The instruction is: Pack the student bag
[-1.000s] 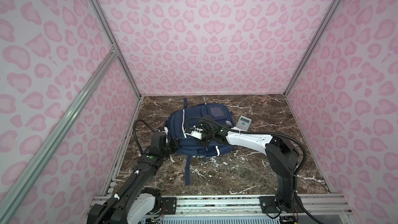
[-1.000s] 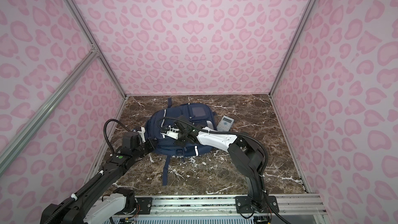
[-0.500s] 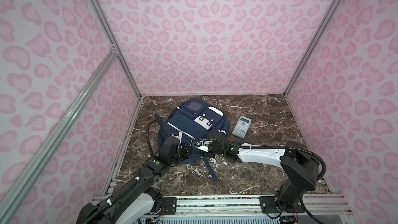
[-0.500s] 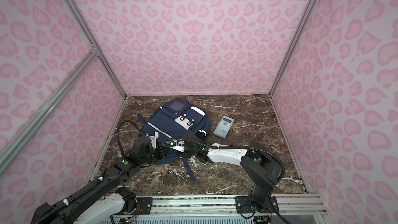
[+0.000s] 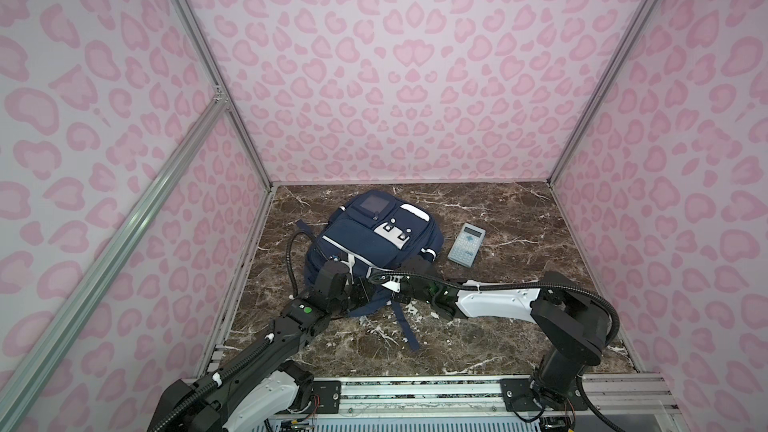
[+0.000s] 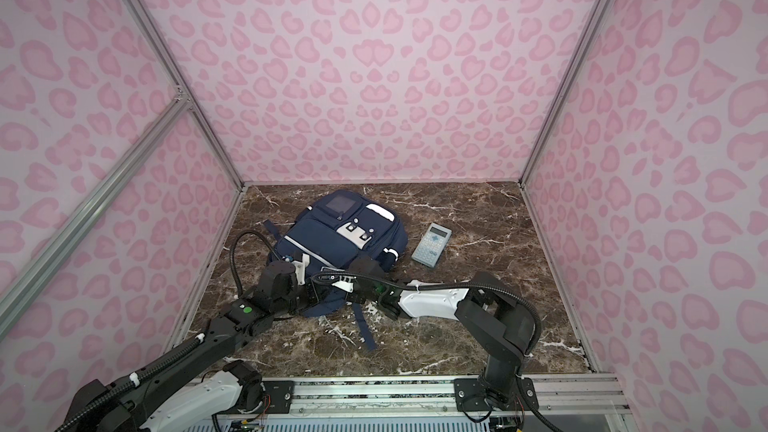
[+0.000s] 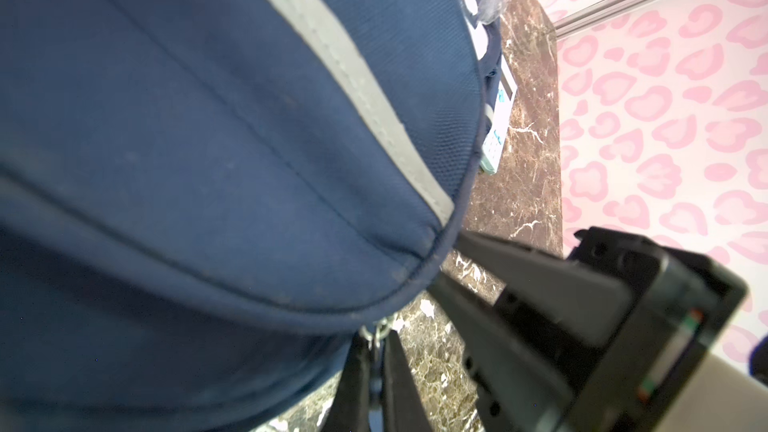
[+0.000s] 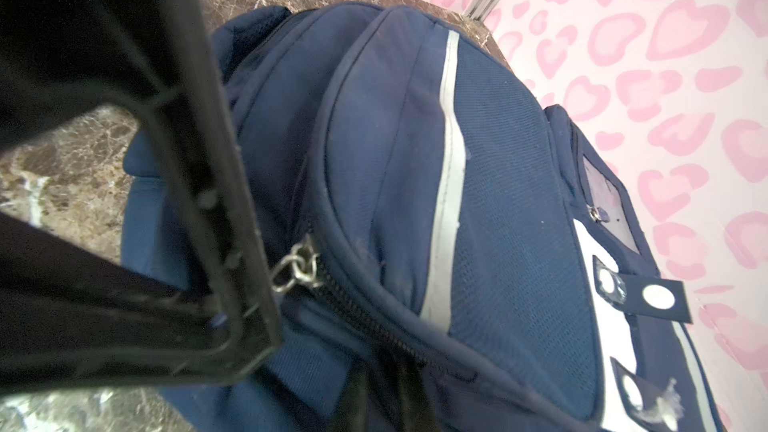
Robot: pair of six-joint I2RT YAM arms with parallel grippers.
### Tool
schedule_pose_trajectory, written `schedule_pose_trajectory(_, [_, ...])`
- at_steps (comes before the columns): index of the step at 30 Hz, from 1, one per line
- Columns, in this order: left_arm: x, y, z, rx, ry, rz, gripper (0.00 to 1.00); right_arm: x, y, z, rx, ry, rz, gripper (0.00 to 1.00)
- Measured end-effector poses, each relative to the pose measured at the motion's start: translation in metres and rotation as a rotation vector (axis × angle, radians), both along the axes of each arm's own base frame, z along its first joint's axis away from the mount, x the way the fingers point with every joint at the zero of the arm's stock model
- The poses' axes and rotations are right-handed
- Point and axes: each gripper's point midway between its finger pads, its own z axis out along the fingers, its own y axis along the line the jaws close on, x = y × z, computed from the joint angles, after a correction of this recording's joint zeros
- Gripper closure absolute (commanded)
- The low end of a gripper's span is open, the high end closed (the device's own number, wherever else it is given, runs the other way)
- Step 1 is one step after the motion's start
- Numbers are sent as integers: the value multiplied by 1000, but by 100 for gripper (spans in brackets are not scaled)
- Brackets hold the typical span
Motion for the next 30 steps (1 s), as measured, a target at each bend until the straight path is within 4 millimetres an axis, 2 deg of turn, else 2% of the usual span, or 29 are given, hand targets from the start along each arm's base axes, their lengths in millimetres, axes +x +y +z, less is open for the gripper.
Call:
schedule_pose_trajectory(5, [7,10,12,18,-11,20,96,0,-9,-7,10,-47,10,100])
schedule_pose_trajectory(12, [25,54,1,96,8,115,97,12,-33,0,36,-47,-17,100])
schedule_pose_trajectory(17, [28,61,11,109,-24,109,97,21,-51,3,44,-49,-28,100])
schedule_pose_trajectory(19, [30,64,13,110,-28,119,97,29,-60,8,53,-50,-43,100])
schedule_pose_trajectory(24, [30,56,20,98,-59,95,97,67,-88,13,71,-27,-130,100])
schedule_pose_trajectory(25, [28,54,21,111,-62,88,97,72,-92,13,66,-27,-157,96])
schedule_pose_trajectory(28, [18,49,18,164,-49,77,97,86,-122,10,22,-25,-309,66])
schedule_pose_trajectory(29, [15,46,16,163,-38,73,97,82,-128,14,19,-26,-322,55])
schedule_pose_trajectory(30, [13,42,15,159,-32,66,97,74,-128,20,30,-29,-311,49])
